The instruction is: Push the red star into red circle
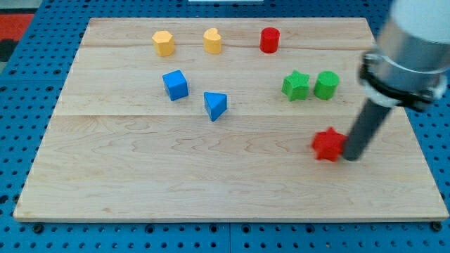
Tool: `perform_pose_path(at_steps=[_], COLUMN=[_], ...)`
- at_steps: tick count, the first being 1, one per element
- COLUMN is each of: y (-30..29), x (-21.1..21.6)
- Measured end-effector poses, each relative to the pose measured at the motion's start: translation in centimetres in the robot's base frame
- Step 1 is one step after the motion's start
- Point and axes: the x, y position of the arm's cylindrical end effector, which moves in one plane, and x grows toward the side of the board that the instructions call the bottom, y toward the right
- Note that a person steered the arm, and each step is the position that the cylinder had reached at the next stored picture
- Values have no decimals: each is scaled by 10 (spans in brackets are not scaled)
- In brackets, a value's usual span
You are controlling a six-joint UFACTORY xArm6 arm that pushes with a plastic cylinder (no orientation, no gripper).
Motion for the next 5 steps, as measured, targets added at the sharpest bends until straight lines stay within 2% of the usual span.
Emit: perform_pose_path(at_steps=[1, 3, 4, 5], y=[-71, -85, -117, -118], x=[-29, -3, -13, -35])
